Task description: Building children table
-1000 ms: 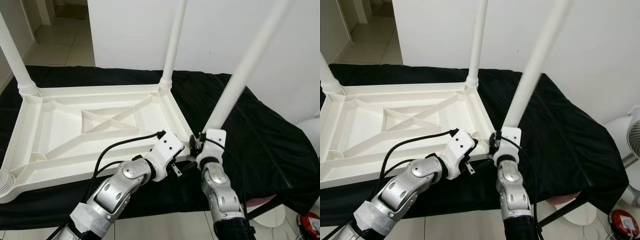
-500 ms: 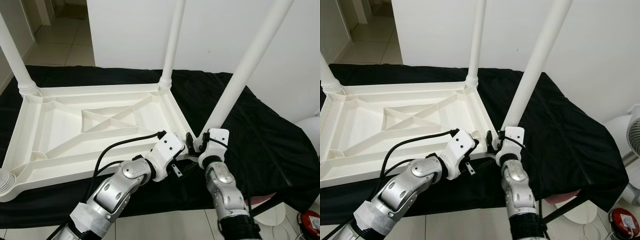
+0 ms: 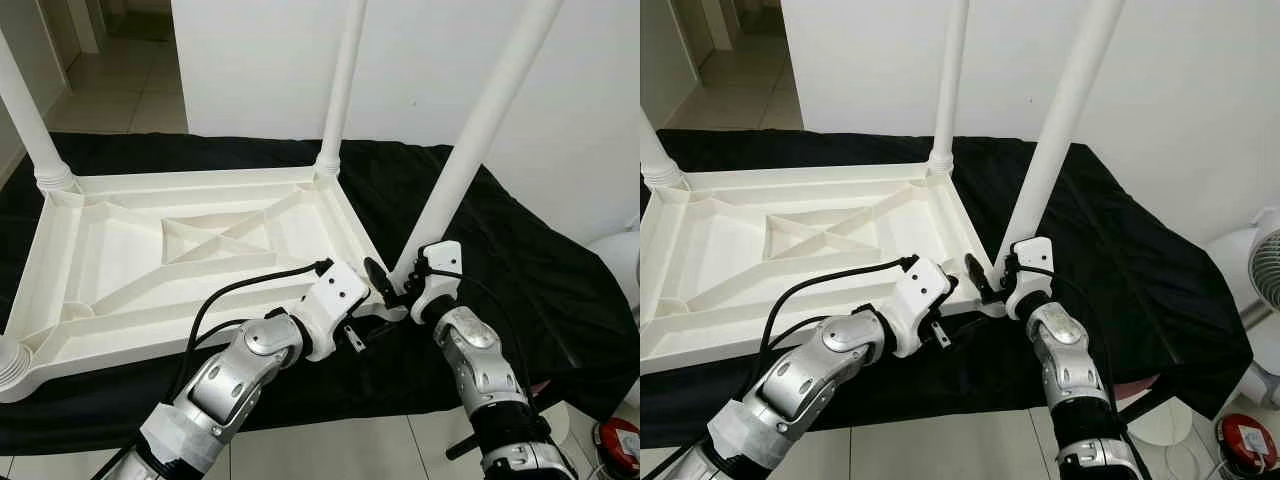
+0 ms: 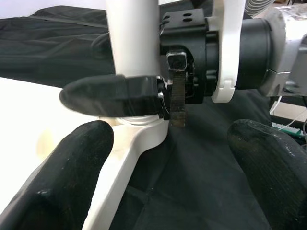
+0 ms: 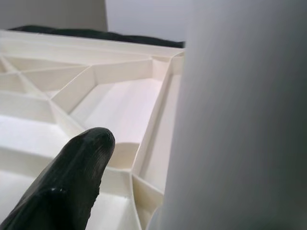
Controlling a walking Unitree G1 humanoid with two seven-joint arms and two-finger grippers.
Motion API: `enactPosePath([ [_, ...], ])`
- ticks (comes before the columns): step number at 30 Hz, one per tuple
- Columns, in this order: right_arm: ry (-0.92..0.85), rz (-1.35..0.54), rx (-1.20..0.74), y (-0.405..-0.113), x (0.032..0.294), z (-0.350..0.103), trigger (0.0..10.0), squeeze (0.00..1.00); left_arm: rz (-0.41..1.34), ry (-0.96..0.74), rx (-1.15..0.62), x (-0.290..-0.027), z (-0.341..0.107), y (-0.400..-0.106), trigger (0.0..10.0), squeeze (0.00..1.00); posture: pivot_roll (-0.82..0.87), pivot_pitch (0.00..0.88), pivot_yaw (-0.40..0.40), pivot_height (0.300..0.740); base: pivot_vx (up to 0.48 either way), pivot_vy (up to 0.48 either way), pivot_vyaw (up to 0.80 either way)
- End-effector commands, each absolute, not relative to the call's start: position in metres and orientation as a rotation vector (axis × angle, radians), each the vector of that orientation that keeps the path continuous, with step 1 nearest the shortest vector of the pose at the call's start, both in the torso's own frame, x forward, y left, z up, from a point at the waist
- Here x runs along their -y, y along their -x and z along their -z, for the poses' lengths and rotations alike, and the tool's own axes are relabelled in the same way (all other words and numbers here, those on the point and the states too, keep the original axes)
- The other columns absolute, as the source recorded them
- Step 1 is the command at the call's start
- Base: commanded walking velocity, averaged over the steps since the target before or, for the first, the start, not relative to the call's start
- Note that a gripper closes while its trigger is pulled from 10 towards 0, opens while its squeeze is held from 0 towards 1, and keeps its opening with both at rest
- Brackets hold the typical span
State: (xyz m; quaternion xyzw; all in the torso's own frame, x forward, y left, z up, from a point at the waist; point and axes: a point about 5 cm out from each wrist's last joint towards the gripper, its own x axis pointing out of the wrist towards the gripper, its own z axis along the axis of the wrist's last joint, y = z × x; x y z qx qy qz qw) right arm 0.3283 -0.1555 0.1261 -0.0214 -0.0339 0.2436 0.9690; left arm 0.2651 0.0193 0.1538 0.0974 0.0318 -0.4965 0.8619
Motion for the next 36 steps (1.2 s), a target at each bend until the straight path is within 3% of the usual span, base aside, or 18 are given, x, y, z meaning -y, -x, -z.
enactPosePath([
  [1,0.072,-0.544,0.054,-0.331,0.157,-0.124,10.0,0.00,1.093,-0.219,-0.060,-0.017,-0.157,-0.263,10.0,0.00,0.00,0.000,-0.092,0.740,0.000,0.000,0.00],
  [2,0.072,-0.544,0.054,-0.331,0.157,-0.124,10.0,0.00,1.093,-0.219,-0.060,-0.017,-0.157,-0.263,10.0,0.00,0.00,0.000,-0.092,0.740,0.000,0.000,0.00],
  [3,0.083,-0.562,0.046,-0.332,0.158,-0.123,9.0,0.00,1.093,-0.218,-0.061,-0.017,-0.157,-0.262,10.0,0.00,0.00,0.000,-0.092,0.740,0.000,0.000,0.00],
  [4,0.083,-0.562,0.046,-0.332,0.158,-0.123,9.0,0.00,1.093,-0.218,-0.061,-0.017,-0.157,-0.262,10.0,0.00,0.00,0.000,-0.092,0.740,0.000,0.000,0.00],
  [5,0.091,-0.584,0.029,-0.332,0.159,-0.120,3.7,0.00,1.093,-0.217,-0.061,-0.017,-0.157,-0.262,10.0,0.00,0.01,0.000,-0.095,0.740,0.000,0.000,0.00],
  [6,0.091,-0.584,0.029,-0.332,0.159,-0.120,3.7,0.00,1.093,-0.217,-0.061,-0.017,-0.157,-0.262,10.0,0.00,0.01,0.000,-0.095,0.740,0.000,0.000,0.00],
  [7,0.097,-0.600,0.015,-0.332,0.160,-0.117,0.1,0.00,1.093,-0.216,-0.061,-0.017,-0.157,-0.262,10.0,0.00,0.01,0.000,-0.096,0.740,0.000,0.000,0.00],
  [9,0.105,-0.617,0.001,-0.331,0.161,-0.114,0.0,0.00,1.092,-0.215,-0.061,-0.017,-0.158,-0.262,10.0,0.00,0.01,0.000,-0.095,0.740,0.000,0.000,0.00],
  [19,0.104,-0.633,-0.024,-0.329,0.167,-0.105,0.0,0.00,1.094,-0.217,-0.059,-0.017,-0.158,-0.261,10.0,0.00,0.01,0.000,-0.086,0.740,0.000,0.000,0.00],
  [20,0.091,-0.623,-0.031,-0.329,0.168,-0.103,10.0,0.00,1.096,-0.218,-0.059,-0.017,-0.159,-0.262,10.0,0.00,0.01,0.000,-0.085,0.740,0.000,0.000,0.00],
  [36,-0.012,-0.426,-0.109,-0.326,0.171,-0.084,10.0,0.00,1.104,-0.213,-0.060,-0.016,-0.159,-0.260,10.0,0.00,0.00,0.000,-0.083,0.740,0.000,0.000,0.00],
])
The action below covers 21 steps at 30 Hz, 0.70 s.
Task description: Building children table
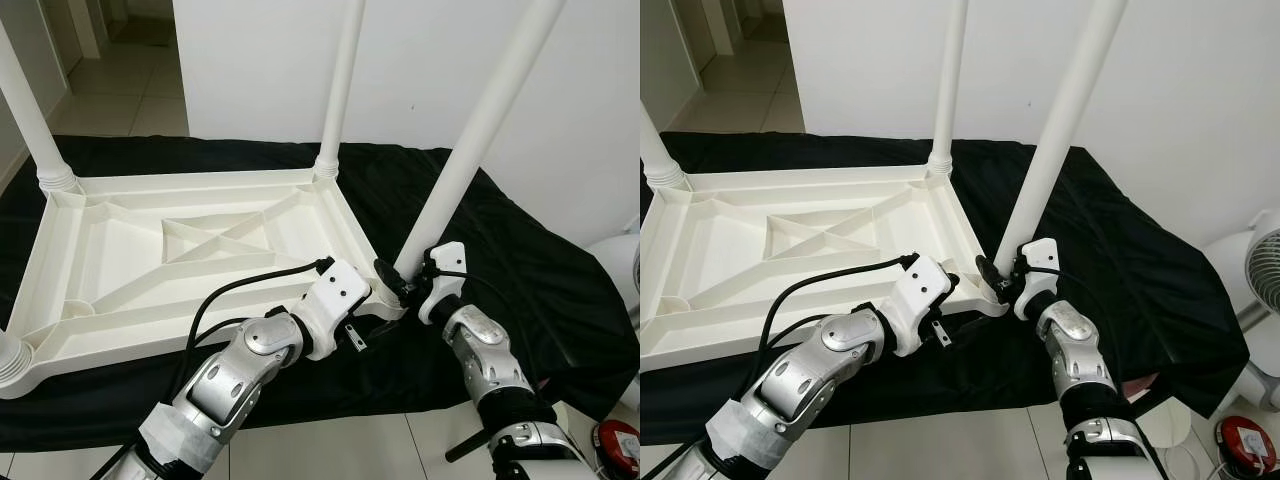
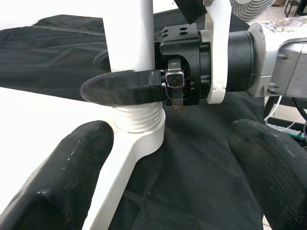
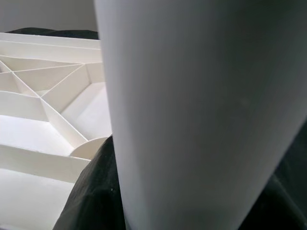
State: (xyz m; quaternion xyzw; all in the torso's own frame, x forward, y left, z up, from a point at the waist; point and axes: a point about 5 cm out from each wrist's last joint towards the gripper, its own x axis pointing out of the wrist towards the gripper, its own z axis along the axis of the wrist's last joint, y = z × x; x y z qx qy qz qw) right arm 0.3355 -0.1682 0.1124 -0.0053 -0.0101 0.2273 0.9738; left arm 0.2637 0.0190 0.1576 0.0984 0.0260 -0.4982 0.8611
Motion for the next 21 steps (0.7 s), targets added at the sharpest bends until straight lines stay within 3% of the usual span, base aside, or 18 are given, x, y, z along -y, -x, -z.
enactPosePath([
  [1,-0.012,-0.426,-0.109,-0.326,0.171,-0.084,10.0,0.00,1.104,-0.213,-0.060,-0.016,-0.159,-0.260,10.0,0.00,0.00,0.000,-0.083,0.740,0.000,0.000,0.00],
  [15,-0.097,-0.208,-0.155,-0.332,0.159,-0.085,10.0,0.00,1.108,-0.214,-0.058,-0.014,-0.158,-0.261,10.0,0.00,0.00,0.000,-0.092,0.740,0.000,0.000,0.00],
  [21,-0.103,-0.103,-0.136,-0.326,0.130,-0.092,10.0,0.00,1.107,-0.213,-0.065,-0.014,-0.157,-0.261,10.0,0.00,0.00,0.000,-0.099,0.740,0.000,0.000,0.00],
])
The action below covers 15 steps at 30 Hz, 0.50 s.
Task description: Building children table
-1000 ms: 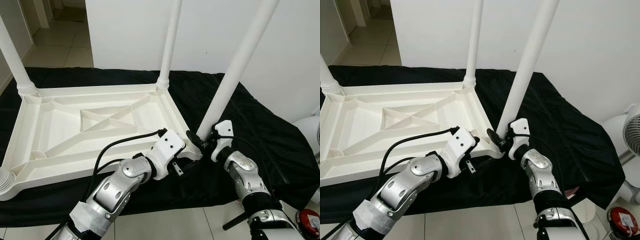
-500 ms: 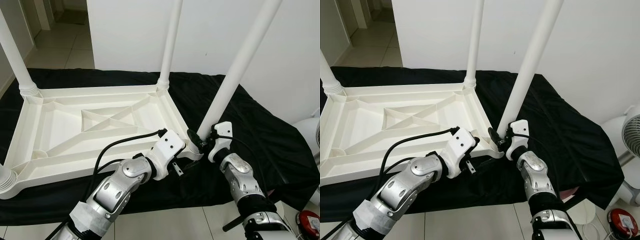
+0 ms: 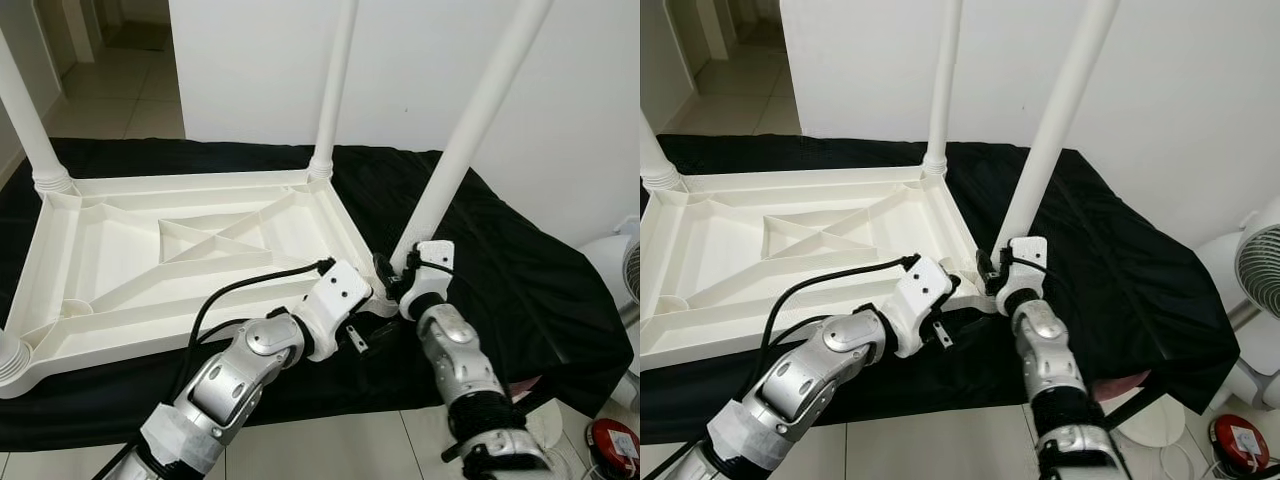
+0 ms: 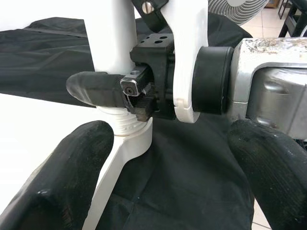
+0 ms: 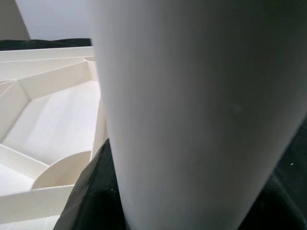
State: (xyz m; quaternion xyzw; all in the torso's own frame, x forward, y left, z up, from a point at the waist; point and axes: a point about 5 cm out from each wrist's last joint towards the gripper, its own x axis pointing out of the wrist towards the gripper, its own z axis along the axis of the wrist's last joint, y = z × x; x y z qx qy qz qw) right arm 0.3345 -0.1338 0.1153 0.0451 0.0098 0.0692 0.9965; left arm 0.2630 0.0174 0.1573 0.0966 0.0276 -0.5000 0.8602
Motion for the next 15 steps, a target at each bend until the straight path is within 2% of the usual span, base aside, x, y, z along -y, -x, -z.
enactPosePath([
  [1,-0.103,-0.103,-0.136,-0.326,0.130,-0.092,10.0,0.00,1.107,-0.213,-0.065,-0.014,-0.157,-0.261,10.0,0.00,0.00,0.000,-0.099,0.740,0.000,0.000,0.00],
  [6,-0.104,0.095,-0.121,-0.317,0.121,-0.097,10.0,0.00,1.105,-0.214,-0.063,-0.014,-0.157,-0.261,10.0,0.00,0.01,0.000,-0.107,0.740,0.000,0.000,0.00],
  [7,-0.127,0.088,-0.126,-0.313,0.110,-0.098,10.0,0.00,1.105,-0.214,-0.062,-0.014,-0.157,-0.261,10.0,0.00,0.01,0.000,-0.107,0.740,0.000,0.000,0.00],
  [9,-0.132,0.073,-0.128,-0.311,0.107,-0.098,10.0,0.00,1.105,-0.214,-0.063,-0.014,-0.157,-0.260,10.0,0.00,0.01,0.000,-0.107,0.740,0.000,0.000,0.00],
  [15,-0.124,0.073,-0.105,-0.312,0.111,-0.104,10.0,0.00,1.108,-0.214,-0.063,-0.014,-0.157,-0.259,10.0,0.00,0.01,0.000,-0.107,0.740,0.000,0.000,0.00],
])
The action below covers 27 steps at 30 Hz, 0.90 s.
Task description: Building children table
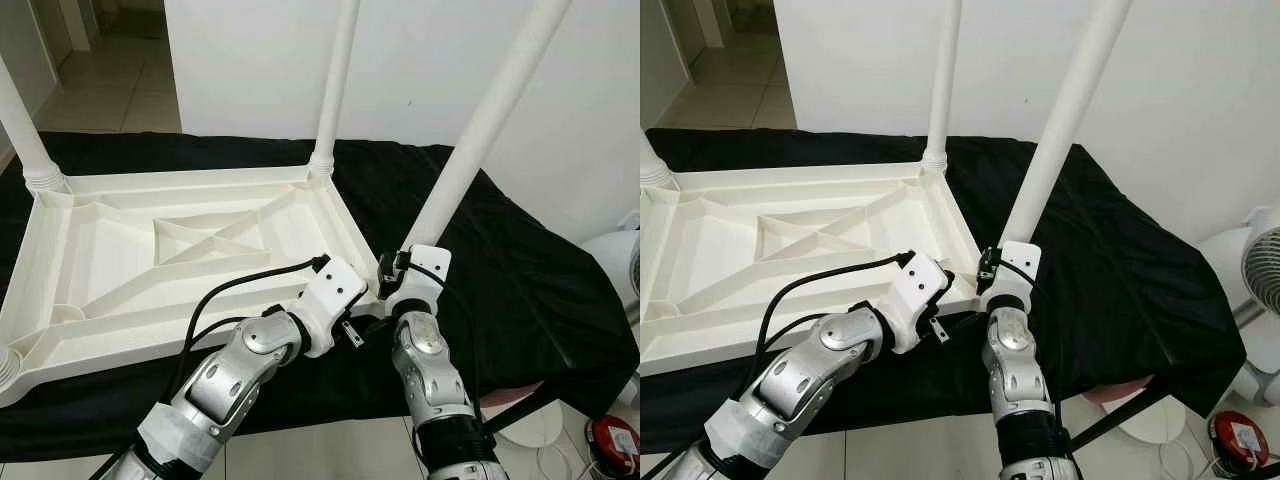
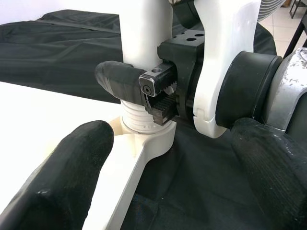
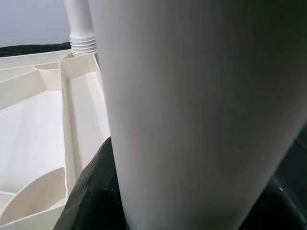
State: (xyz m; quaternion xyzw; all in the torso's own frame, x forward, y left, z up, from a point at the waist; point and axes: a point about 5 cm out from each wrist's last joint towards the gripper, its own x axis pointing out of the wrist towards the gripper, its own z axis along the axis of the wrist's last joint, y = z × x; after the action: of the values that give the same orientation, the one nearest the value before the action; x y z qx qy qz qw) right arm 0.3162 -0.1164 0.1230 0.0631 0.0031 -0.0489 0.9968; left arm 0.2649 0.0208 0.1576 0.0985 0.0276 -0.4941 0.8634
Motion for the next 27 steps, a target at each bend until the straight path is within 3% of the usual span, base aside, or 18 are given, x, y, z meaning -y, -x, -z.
enactPosePath([
  [1,-0.117,0.076,-0.098,-0.312,0.112,-0.106,10.0,0.00,1.108,-0.214,-0.063,-0.014,-0.157,-0.259,10.0,0.00,0.01,0.000,-0.107,0.740,0.000,0.000,0.00],
  [3,-0.111,0.077,-0.094,-0.312,0.112,-0.106,10.0,0.00,1.109,-0.214,-0.063,-0.014,-0.157,-0.259,10.0,0.00,0.01,0.000,-0.107,0.740,0.000,0.000,0.00],
  [4,-0.109,0.061,-0.069,-0.312,0.113,-0.110,10.0,1.00,1.106,-0.215,-0.062,-0.014,-0.157,-0.260,10.0,0.00,0.01,0.000,-0.112,0.740,0.000,0.000,0.00],
  [18,-0.086,-0.099,0.030,-0.315,0.131,-0.122,10.0,1.00,1.094,-0.215,-0.065,-0.015,-0.156,-0.262,10.0,0.00,0.01,0.000,-0.112,0.740,0.000,0.000,0.00],
  [20,-0.055,-0.152,0.038,-0.319,0.143,-0.124,10.0,1.00,1.089,-0.218,-0.071,-0.017,-0.154,-0.262,10.0,0.00,0.00,0.000,-0.112,0.740,0.000,0.000,0.00],
  [21,-0.040,-0.198,0.040,-0.320,0.148,-0.125,10.0,0.00,1.086,-0.221,-0.075,-0.019,-0.153,-0.262,10.0,0.00,0.00,0.000,-0.110,0.740,0.000,0.000,0.00],
  [27,0.000,-0.321,0.040,-0.321,0.159,-0.126,10.0,0.00,1.083,-0.229,-0.083,-0.027,-0.152,-0.262,10.0,0.00,0.00,0.000,-0.106,0.740,0.000,0.000,0.00],
])
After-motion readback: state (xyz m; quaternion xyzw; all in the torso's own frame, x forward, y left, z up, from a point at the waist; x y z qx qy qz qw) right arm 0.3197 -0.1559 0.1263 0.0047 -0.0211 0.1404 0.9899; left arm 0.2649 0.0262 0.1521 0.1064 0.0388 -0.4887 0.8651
